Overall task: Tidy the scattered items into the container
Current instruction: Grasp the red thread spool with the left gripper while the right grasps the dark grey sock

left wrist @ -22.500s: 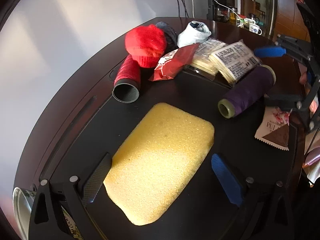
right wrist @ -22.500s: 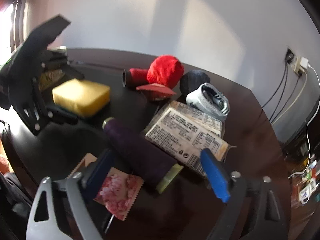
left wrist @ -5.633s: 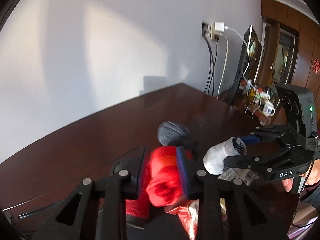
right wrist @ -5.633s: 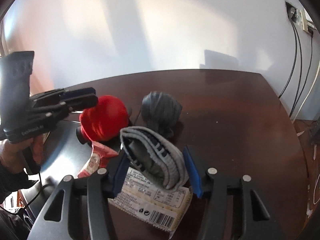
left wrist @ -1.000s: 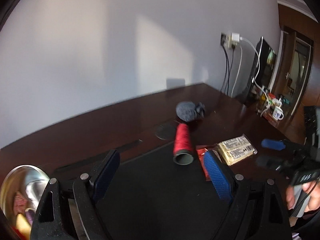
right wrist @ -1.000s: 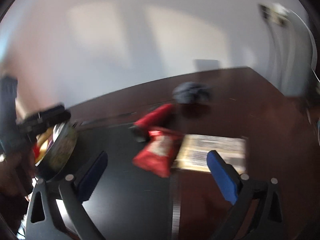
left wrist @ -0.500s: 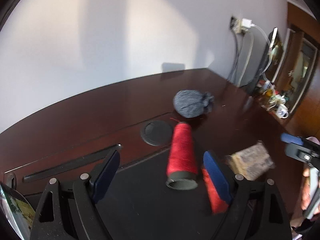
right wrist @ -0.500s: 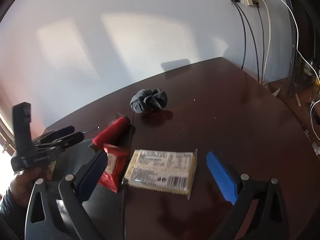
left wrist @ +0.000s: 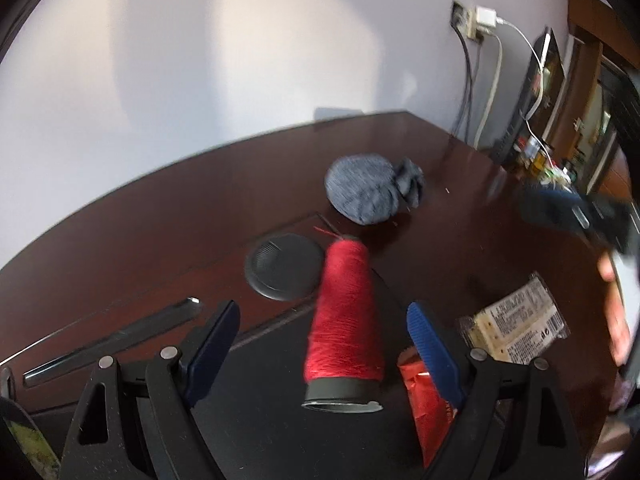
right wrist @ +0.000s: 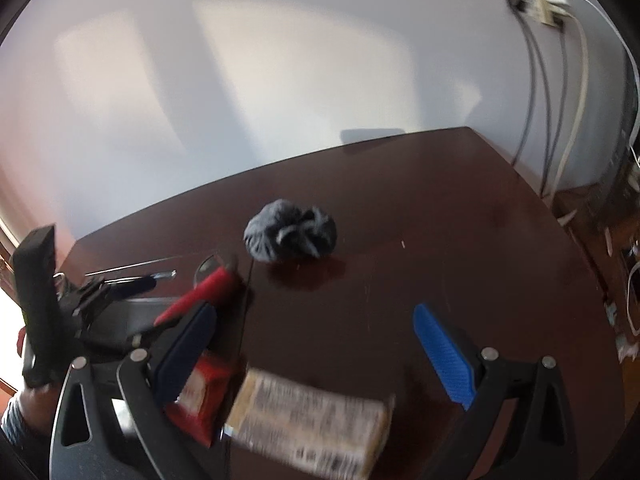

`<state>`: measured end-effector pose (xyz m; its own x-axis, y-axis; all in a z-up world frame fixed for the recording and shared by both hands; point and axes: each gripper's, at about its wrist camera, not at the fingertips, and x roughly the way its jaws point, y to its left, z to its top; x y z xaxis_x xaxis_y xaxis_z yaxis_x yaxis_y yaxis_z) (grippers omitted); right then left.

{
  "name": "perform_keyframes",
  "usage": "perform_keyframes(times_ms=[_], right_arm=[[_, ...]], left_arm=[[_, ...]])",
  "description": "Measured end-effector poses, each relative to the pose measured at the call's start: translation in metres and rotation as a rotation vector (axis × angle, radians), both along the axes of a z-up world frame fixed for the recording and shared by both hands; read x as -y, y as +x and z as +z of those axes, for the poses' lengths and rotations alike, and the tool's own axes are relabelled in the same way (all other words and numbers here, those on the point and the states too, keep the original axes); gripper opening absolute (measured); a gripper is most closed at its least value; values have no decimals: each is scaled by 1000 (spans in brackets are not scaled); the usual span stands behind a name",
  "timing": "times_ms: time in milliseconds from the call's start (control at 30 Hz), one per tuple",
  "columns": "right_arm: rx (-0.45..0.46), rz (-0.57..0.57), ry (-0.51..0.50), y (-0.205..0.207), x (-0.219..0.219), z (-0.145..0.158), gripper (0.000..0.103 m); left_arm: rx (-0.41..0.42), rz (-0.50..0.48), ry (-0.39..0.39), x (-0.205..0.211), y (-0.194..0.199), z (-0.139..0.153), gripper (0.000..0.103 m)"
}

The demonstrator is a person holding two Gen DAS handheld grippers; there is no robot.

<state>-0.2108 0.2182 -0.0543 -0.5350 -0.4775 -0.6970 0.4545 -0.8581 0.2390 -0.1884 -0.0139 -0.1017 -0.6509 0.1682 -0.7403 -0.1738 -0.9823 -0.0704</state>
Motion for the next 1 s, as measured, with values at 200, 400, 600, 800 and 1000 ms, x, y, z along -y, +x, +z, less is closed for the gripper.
perform_keyframes(times_ms=[200, 400, 600, 800, 1000], right_arm=[[20, 19, 45, -49, 35, 0, 101], [22, 39, 117, -67, 66, -9, 101], [21, 59, 184, -73, 82, -18, 96], [23, 81, 211, -70, 87, -22, 91], [20, 96, 225, -66, 94, -24, 89]], left_arm=[[57, -19, 28, 2, -7, -8, 87], [95, 1, 62, 10, -12, -13, 87], [96, -14, 73, 7, -11, -14, 87], [101, -19, 89, 7, -8, -13, 87], [94, -28, 89, 4, -4, -9, 87]])
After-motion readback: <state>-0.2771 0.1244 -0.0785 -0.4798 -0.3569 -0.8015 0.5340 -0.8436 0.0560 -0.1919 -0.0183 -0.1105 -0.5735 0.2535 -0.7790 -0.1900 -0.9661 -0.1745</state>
